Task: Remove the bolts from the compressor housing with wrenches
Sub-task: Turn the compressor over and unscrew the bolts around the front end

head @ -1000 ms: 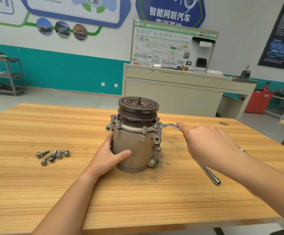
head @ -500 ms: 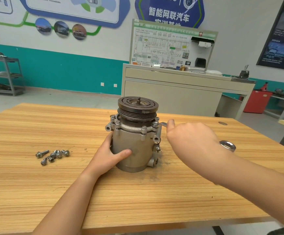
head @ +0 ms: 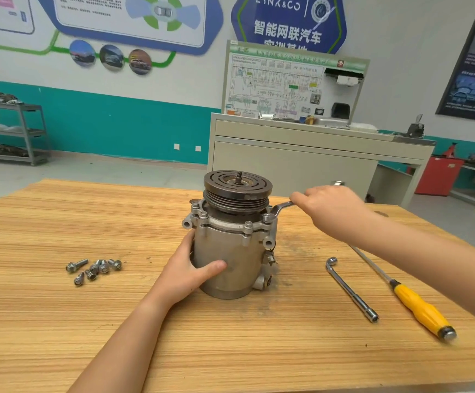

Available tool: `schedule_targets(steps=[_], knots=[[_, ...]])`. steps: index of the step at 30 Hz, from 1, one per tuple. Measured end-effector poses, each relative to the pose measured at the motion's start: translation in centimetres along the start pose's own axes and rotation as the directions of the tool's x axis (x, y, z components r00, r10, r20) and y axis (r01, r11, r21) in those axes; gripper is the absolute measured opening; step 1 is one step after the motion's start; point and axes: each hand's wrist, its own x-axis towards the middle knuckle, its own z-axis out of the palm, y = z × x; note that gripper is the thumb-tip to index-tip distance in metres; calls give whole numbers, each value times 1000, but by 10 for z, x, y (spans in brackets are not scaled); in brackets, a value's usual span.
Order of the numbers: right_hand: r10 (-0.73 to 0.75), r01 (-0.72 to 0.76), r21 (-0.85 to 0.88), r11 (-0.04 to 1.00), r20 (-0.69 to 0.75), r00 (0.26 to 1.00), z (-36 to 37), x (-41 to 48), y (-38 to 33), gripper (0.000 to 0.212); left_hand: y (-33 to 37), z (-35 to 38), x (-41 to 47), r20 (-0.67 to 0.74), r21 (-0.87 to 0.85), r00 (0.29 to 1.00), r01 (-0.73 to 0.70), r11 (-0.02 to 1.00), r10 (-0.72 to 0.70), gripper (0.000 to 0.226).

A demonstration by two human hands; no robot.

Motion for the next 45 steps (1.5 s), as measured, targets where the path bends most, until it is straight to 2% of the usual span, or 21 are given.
schedule_targets(steps=[2, 3, 5, 7, 8, 9, 11, 12, 13, 16, 18, 21, 25, 28, 31, 34, 38, 41, 45], knots=[[-18, 28, 66, 997, -142, 990, 14, 8, -8, 30, -1, 0, 0, 3, 8, 1000, 0, 1000, 0, 76], [4, 40, 156, 987, -271, 963, 20, 12, -12, 28, -1, -1, 0, 3, 16, 1000, 1, 1000, -1, 75], [50, 76, 279, 957, -419, 907, 27, 22, -21, 25, -1, -1, 1, 3, 21, 1000, 7, 1000, -7, 73], [110, 73, 395, 916, -421, 900, 32, 27, -29, 20, -1, -1, 1, 1, 25, 1000, 3, 1000, -3, 68], [202, 24, 499, 866, -394, 897, 32, 27, -31, 17, 0, 0, 1, 1, 27, 1000, 2, 1000, -2, 65], [331, -50, 620, 783, -347, 877, 32, 24, -32, 16, 0, 0, 1, 1, 25, 1000, 5, 1000, -5, 64], [555, -152, 830, 537, -212, 805, 24, 12, -30, 24, 0, -1, 0, 5, 18, 1000, 8, 1000, -8, 63], [594, -125, 888, 443, -186, 783, 20, 5, -29, 27, 0, 0, 0, 7, 17, 1000, 9, 1000, -9, 63], [596, -96, 901, 423, -197, 778, 14, -4, -29, 29, 1, 0, 0, 7, 15, 1000, 11, 1000, -11, 63], [454, -98, 774, 625, -258, 853, -2, -36, -29, 34, 0, 0, 0, 2, 18, 1000, 5, 1000, -6, 63], [394, -201, 662, 722, -156, 906, -10, -56, -28, 38, 0, 1, 0, -4, 19, 1000, 3, 1000, -3, 66], [375, -334, 415, 846, -18, 927, -19, -69, -32, 41, 0, 1, -1, -12, 18, 1000, 1, 1000, -1, 69], [341, -331, 377, 865, 44, 939, -31, -67, -41, 40, 1, 1, -1, -18, 22, 1000, 1, 1000, -1, 67], [293, -305, 245, 920, 84, 952, -45, -61, -46, 44, 1, 1, -1, -27, 24, 1000, 0, 1000, 1, 69], [202, -218, 100, 971, 150, 968, -63, -55, -56, 47, 1, 1, -1, -26, 26, 1000, 1, 1000, 0, 70], [128, -137, 26, 990, 211, 969, -76, -50, -69, 48, 1, 2, -1, -21, 23, 1000, 0, 1000, 0, 69], [102, -104, 7, 995, 151, 983, -66, -48, -57, 53, 0, 1, -1, -17, 22, 1000, -1, 1000, 2, 70], [81, -82, 4, 997, 110, 991, -53, -45, -31, 46, 0, 1, 0, -15, 18, 1000, -1, 1000, 2, 70], [67, -60, -93, 994, 68, 995, -35, -23, -6, 41, 0, 1, 0, -14, 22, 1000, -5, 1000, 6, 70]])
